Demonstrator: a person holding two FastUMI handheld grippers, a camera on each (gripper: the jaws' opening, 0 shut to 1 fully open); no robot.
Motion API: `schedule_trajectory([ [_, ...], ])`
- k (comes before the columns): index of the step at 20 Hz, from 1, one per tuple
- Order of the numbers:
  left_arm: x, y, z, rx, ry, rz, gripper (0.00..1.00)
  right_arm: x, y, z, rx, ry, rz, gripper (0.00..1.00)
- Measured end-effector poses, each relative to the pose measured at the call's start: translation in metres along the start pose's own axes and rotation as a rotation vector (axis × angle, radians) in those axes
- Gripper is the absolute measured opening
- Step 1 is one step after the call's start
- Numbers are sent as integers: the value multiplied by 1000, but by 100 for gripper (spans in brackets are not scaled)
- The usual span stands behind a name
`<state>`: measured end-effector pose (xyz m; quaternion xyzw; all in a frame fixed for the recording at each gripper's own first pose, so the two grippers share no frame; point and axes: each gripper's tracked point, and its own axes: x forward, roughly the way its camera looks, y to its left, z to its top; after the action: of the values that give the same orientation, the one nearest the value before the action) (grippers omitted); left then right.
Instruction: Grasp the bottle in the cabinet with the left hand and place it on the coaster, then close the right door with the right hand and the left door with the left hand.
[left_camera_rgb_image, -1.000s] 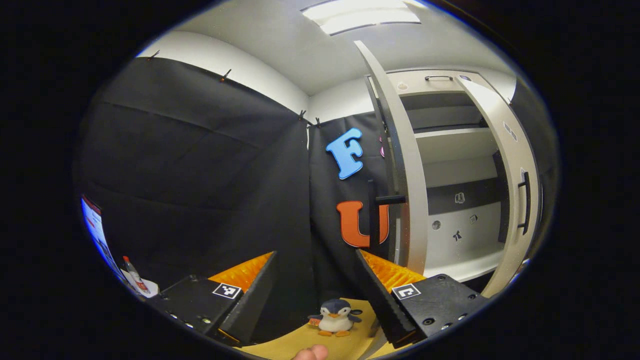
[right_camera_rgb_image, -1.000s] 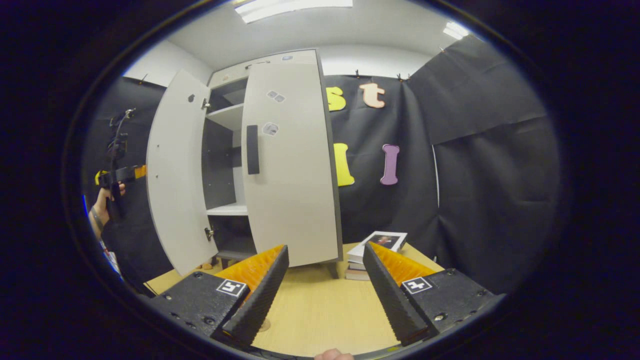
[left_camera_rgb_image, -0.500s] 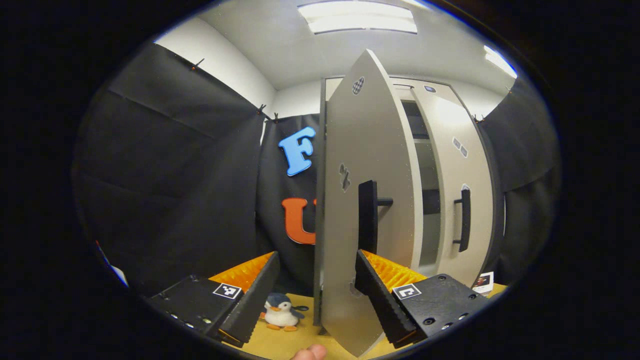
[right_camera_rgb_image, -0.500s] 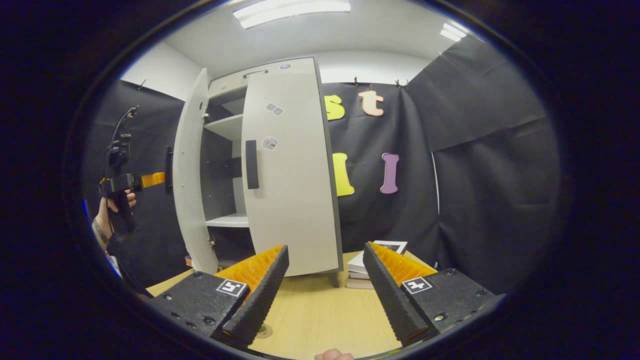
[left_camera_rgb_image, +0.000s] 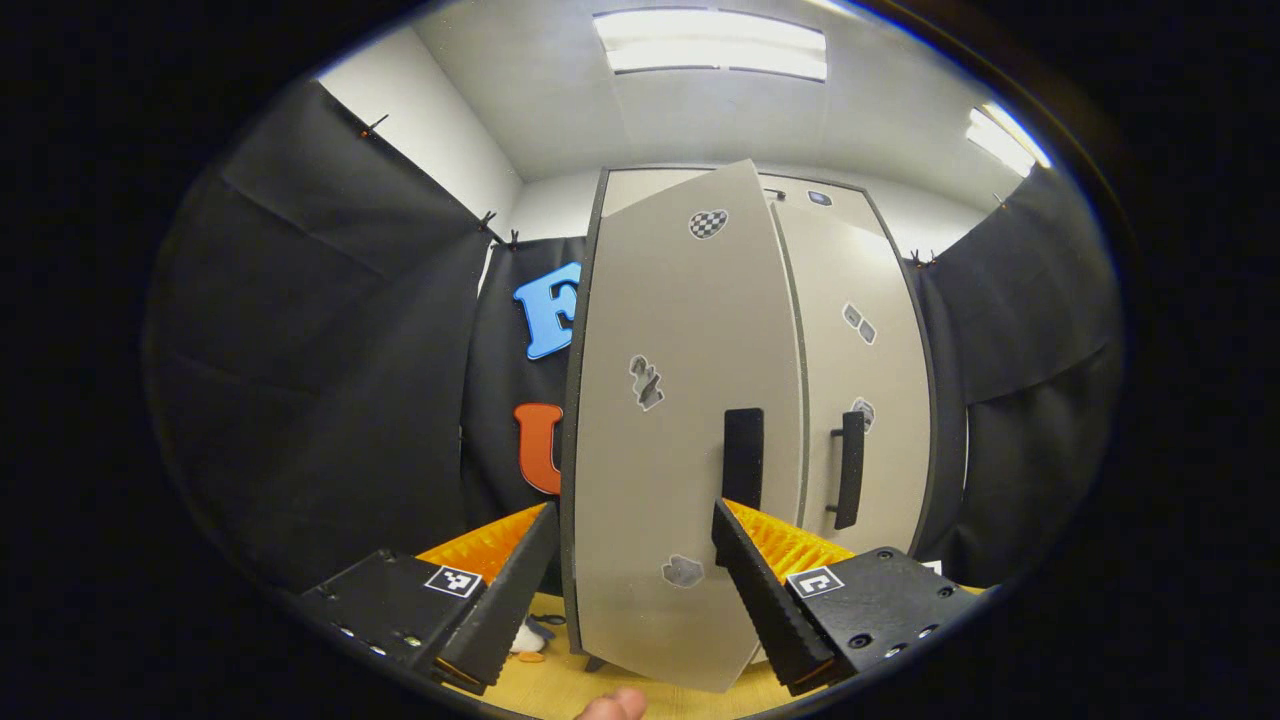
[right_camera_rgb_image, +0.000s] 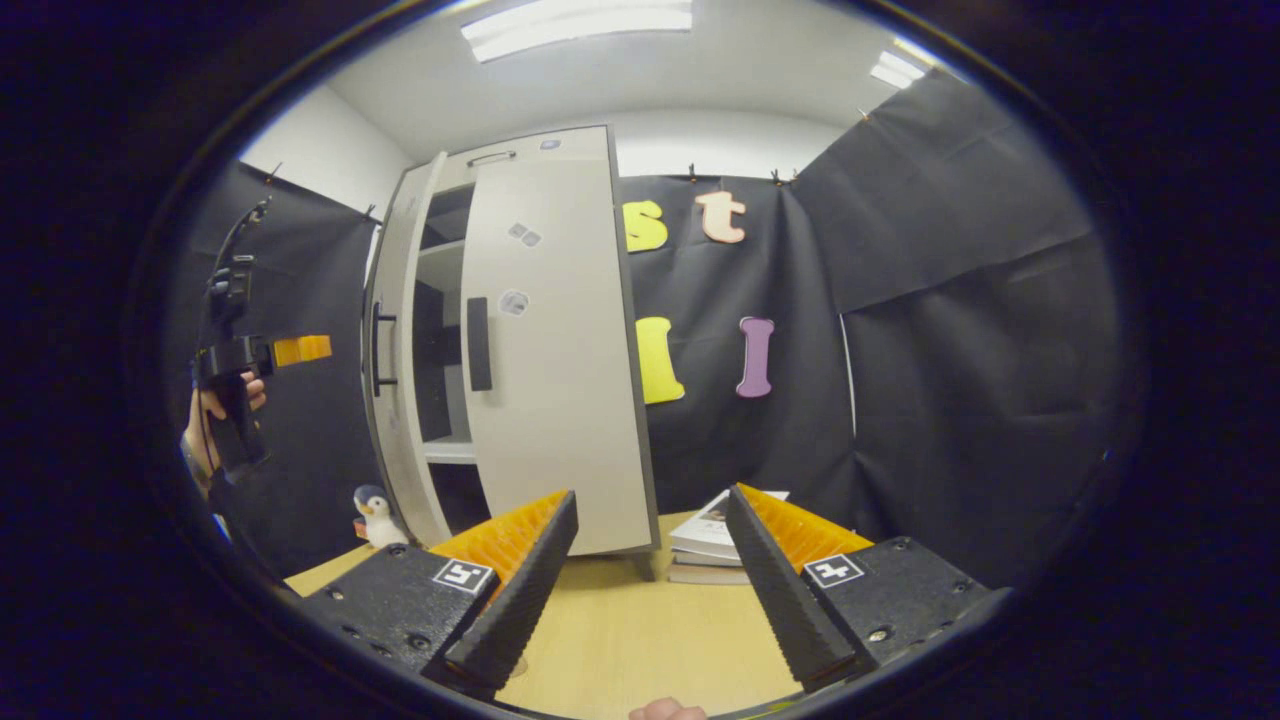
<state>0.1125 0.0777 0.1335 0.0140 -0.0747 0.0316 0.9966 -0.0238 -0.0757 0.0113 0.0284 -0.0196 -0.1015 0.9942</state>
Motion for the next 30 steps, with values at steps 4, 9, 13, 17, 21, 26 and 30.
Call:
schedule_trajectory([
  [4, -33, -18, -21, -18, 43, -6, 99, 9, 17, -6, 6, 25, 48, 98],
  [9, -89, -43, -68, -64, 75, 9, 95, 12, 30, -15, -8, 55, 99, 98],
  [13, -131, -60, -105, -64, 118, 11, 95, 17, 34, -27, -13, 70, 102, 98],
  [17, -141, -59, -112, -77, 114, 39, 95, 18, 38, -35, 7, 92, 115, 98],
  [21, -134, -58, -110, -59, 102, 36, 94, 19, 34, -37, 9, 100, 105, 98],
  [26, -129, -65, -104, -75, 94, 15, 95, 20, 27, -36, 11, 93, 83, 98],
  [30, -127, -69, -106, -71, 100, -1, 95, 19, 23, -36, 26, 96, 70, 98],
])
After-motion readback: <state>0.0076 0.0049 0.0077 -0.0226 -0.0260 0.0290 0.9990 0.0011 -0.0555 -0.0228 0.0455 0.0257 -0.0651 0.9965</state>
